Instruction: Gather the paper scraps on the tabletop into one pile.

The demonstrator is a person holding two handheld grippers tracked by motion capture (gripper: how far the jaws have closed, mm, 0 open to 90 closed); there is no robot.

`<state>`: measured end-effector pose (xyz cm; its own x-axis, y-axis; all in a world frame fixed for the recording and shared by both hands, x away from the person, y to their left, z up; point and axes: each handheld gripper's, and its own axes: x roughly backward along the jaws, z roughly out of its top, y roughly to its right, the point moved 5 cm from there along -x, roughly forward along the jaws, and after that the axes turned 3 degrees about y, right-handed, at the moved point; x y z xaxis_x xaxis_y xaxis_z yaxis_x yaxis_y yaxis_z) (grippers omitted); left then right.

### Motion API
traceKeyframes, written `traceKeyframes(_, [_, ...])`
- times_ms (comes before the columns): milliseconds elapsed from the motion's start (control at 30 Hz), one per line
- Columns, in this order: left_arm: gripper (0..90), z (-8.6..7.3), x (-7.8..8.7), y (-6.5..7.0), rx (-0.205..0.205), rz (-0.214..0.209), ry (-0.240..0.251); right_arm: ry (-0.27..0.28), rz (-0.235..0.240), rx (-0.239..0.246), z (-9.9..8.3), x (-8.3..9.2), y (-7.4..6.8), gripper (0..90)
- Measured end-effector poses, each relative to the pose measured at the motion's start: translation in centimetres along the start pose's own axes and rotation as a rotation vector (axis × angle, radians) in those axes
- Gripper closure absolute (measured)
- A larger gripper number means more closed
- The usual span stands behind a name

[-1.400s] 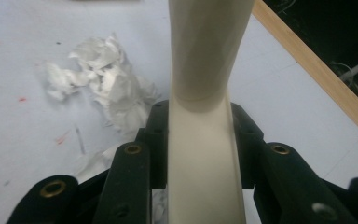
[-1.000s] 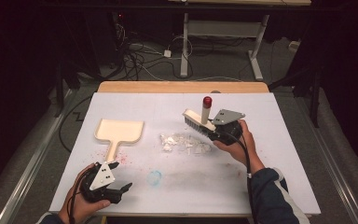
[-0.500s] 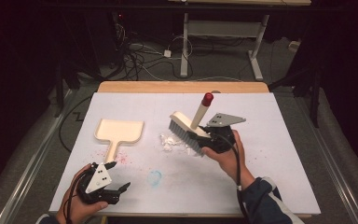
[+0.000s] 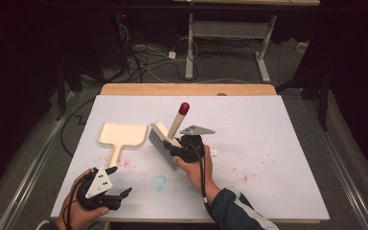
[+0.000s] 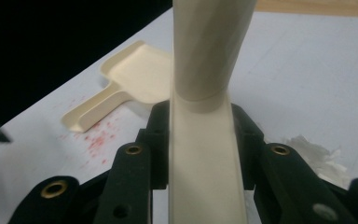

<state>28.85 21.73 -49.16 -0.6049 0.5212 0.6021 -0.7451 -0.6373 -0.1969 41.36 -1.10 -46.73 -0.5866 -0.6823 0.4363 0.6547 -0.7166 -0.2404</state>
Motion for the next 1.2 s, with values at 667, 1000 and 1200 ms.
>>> traceKeyframes(667, [18.6,0.1,-0.7,0.2,-0.013,0.027,-0.062,0.044,-0.282,-0.118,-1.2,2.2,8.2,67.0])
traceKeyframes(1000, [18.5,0.2,-0.9,0.2,-0.023,0.042,-0.079,0.05,-0.325,-0.111,-0.4,4.3,9.2,67.5])
traceKeyframes(1200, [18.5,0.2,-1.1,0.1,-0.022,0.043,-0.09,0.066,-0.288,-0.064,0.7,5.5,8.6,67.6])
